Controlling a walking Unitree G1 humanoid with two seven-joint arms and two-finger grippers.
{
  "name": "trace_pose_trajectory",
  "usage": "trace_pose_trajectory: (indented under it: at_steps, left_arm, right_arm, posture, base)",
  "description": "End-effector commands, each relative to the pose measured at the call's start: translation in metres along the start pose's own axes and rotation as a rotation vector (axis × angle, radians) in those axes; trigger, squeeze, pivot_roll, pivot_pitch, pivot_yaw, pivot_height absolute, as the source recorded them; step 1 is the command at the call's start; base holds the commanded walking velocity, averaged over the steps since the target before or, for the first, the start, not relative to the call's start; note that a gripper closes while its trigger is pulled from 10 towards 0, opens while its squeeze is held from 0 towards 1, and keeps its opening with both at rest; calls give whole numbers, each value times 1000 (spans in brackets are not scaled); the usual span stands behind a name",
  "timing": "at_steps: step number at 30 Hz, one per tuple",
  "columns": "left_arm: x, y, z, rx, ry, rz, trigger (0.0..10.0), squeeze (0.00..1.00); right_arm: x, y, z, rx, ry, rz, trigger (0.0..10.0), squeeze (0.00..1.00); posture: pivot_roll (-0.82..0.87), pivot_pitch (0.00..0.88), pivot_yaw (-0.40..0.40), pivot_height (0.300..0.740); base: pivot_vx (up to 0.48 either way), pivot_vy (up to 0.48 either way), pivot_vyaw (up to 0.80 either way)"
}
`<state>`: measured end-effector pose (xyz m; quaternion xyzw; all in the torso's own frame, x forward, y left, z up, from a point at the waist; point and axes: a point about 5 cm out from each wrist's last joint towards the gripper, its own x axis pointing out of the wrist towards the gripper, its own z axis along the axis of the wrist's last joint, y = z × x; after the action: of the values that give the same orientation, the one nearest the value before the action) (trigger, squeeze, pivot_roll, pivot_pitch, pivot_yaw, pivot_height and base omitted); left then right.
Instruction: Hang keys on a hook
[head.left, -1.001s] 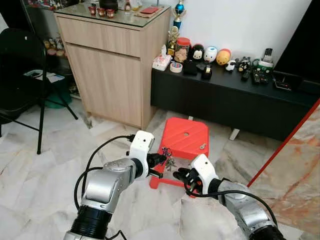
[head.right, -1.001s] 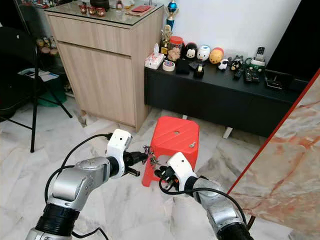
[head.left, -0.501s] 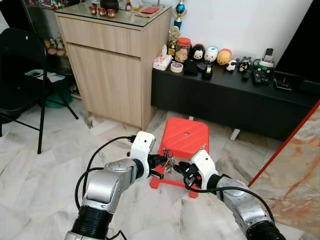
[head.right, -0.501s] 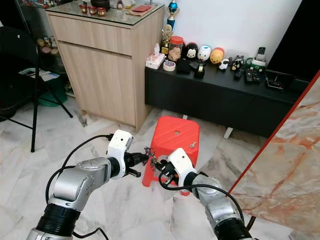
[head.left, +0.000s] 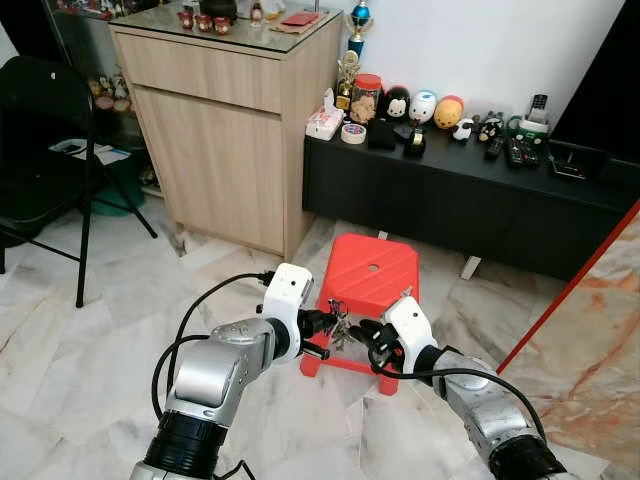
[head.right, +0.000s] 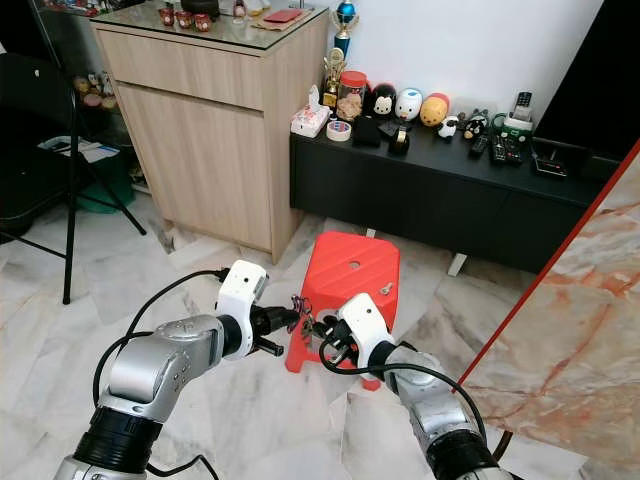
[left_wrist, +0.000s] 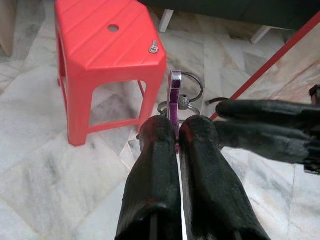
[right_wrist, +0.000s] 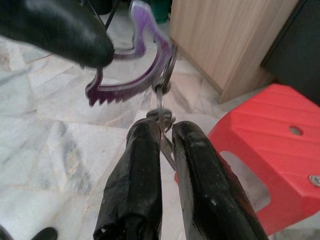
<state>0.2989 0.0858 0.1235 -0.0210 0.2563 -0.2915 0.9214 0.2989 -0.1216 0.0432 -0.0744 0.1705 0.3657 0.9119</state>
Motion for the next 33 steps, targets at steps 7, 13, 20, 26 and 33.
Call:
trace_pose_trajectory:
  at_steps: [7, 13, 20, 26, 33]
  left_arm:
    - [-1, -11, 14, 20, -43, -54, 10000, 0]
    - [0, -13, 15, 23, -48, -62, 10000, 0]
    - [0, -14, 16, 26, -52, -69, 10000, 0]
    - [0, -15, 16, 28, -53, -78, 10000, 0]
    - [0, -18, 16, 40, -55, -94, 10000, 0]
  right_arm:
    - [3, -1, 2, 3, -4, 12, 10000, 0]
    - [5, 1, 1, -1, -9, 26, 10000, 0]
    - [7, 1, 4, 4, -23, 12, 235, 0]
    - [9, 2, 3, 10, -30, 15, 0, 0]
    - [9, 1, 3, 10, -35, 10, 0, 0]
  posture:
    - [86, 0, -90, 740]
    - [86, 0, -91, 740]
    - [86, 0, -94, 740]
    - [86, 0, -95, 740]
    - [88, 0, -95, 740]
  base:
    - [0, 0, 0]
    - [0, 0, 0]
    - [0, 0, 0]
    - [0, 0, 0]
    - [0, 0, 0]
